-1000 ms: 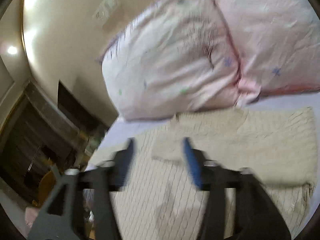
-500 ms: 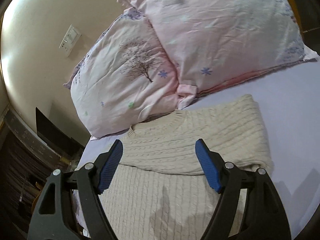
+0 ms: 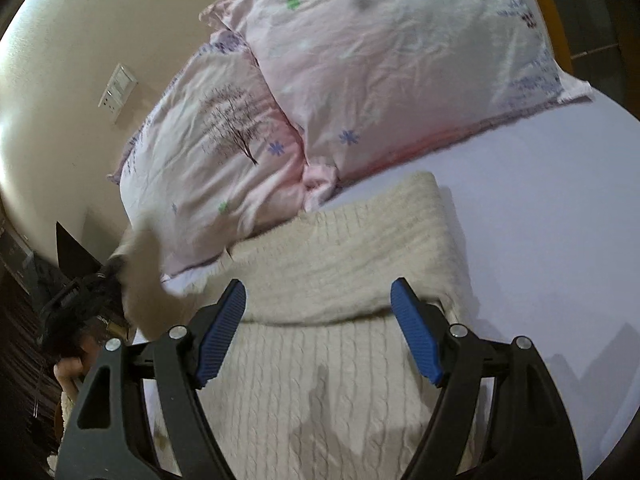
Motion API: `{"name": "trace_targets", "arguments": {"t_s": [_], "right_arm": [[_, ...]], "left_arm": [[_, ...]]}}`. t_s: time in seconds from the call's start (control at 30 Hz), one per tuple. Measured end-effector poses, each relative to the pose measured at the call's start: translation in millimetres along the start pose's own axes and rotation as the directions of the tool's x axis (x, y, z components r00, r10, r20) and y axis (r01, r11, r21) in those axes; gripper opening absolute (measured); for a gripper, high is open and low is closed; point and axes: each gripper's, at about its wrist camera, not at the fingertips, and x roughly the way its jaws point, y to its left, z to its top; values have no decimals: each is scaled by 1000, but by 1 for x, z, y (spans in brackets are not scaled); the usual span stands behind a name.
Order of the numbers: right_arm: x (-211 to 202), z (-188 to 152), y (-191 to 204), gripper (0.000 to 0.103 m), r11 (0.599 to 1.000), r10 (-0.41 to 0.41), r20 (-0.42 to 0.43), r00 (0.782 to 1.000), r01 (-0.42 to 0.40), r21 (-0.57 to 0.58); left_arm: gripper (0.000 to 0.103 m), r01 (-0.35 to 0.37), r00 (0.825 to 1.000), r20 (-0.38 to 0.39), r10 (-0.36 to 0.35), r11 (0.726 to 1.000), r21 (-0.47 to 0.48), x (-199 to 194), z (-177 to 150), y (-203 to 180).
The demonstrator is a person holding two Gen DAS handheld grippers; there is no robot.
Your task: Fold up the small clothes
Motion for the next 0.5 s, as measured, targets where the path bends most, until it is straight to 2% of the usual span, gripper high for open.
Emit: {"name": "trace_targets", "arguments": {"t_s": [0.03,0.07,0.13,0.2,0.23,0.27,0.33,0.37,0.4,0.5], "right_arm": [[-4,-4,-3,75,1000,-1,-16,1000,1,5],[-8,-6,-4,75,1000,2,-21,1000,-2,6],[-30,-14,-10,76,1000,12,-21,1000,-12,-11],[-54,-23,-17,82,999,16,-13,1000,-17,-38],[-65,-29,-21,84,999,26,-14,1000,-27,-45],[-75,-34,-27,84,998,40,-19,999,-40,-46],[-99,-50,-40,84,995,92,-39,995,-93,-26],[-108,-57,-46,84,993,120,-47,992,-121,-15],[-119,-67,-52,84,987,159,-66,985,-159,1],[-141,-101,-70,84,967,252,-147,956,-246,58]], "left_arm": [[8,43,994,-105,-35,996,74,29,-16,-29],[8,51,987,-158,-33,992,112,41,-28,-42],[8,47,983,-182,-21,989,142,39,-44,-47],[8,45,986,-166,-23,990,130,15,-56,-36],[9,56,988,-152,-39,993,105,-10,-65,-24],[14,54,990,-137,-42,995,88,-27,-69,-16],[34,44,993,-108,-38,997,55,-64,-82,3],[49,24,996,-90,-21,999,29,-89,-94,14],[56,10,997,-81,-10,1000,6,-108,-104,23],[59,17,998,-51,-23,992,-124,-163,-145,58]]}}
